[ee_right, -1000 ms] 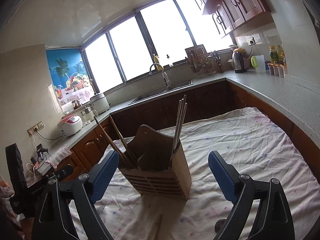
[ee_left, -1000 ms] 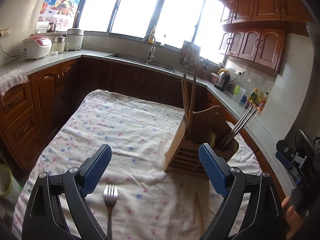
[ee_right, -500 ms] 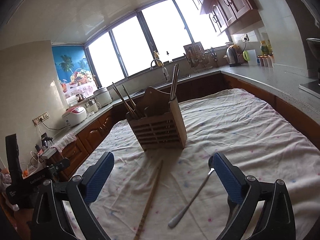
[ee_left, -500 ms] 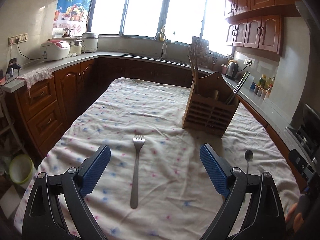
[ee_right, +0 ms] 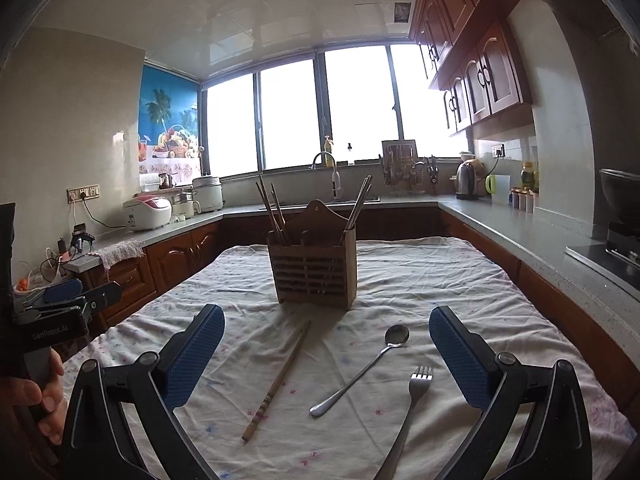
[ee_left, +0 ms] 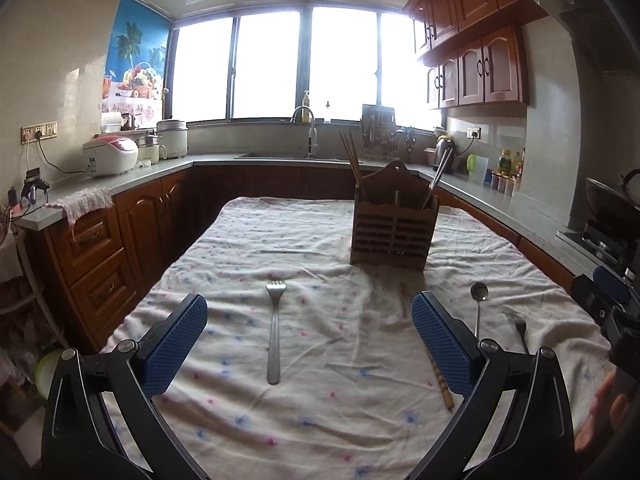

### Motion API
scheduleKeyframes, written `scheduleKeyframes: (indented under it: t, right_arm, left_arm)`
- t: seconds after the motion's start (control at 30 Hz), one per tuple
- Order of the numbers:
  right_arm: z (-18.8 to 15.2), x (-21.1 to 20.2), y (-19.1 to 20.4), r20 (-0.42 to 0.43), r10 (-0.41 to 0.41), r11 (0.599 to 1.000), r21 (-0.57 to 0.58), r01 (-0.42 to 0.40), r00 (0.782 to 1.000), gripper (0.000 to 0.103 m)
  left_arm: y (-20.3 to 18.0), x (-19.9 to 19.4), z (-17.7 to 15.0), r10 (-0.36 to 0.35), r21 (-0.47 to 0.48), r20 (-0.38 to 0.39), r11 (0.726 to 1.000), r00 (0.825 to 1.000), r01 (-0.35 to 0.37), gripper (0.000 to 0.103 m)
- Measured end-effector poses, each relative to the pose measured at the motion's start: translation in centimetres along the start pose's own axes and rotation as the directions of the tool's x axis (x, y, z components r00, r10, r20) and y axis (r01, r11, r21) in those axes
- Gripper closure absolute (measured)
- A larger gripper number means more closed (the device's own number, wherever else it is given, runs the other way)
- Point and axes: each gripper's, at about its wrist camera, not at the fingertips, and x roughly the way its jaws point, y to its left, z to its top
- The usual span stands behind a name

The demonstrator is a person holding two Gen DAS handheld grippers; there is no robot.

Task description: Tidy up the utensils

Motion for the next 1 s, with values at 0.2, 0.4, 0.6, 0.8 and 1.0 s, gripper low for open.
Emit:
scheduleKeyframes:
  t: [0.2,0.4,0.6,0.8,1.0]
  right_arm:
    - [-2.8,0.1,-0.3,-0.028,-0.019,1.000,0.016,0.019,0.999,0.000]
    - [-3.9,-0.5,-0.1,-0.016,-0.018,1.000,0.025,0.018,1.000,0.000]
    - [-4.0,-0.9,-0.1,0.001,-0.010,1.000,0.023,0.010,1.000,0.000]
    - [-3.7,-1.4,0.0,0.017,-0.008,1.000,0.020,0.008,1.000,0.000]
    - [-3.6,-1.5,-0.1,0.013,-0.002,1.000,0.026,0.002,1.000,0.000]
  left_arm:
    - [-0.6,0.1,-2.8,0.003,0.020,-0.023,1.000,1.000,-0.003,0.000]
    - [-0.4,0.1,-3.7,0.027,0.017,-0.030,1.000,0.999,-0.027,0.000]
    - [-0.5,-0.1,-3.6,0.032,0.029,-0.034,0.999,0.999,-0.031,0.000]
    - [-0.8,-0.6,-3.1,0.049,0.044,-0.030,0.998,0.998,-0.047,0.000]
    - [-1.0,-0.9,-2.7,0.054,0.048,-0.029,0.997,0.998,-0.052,0.000]
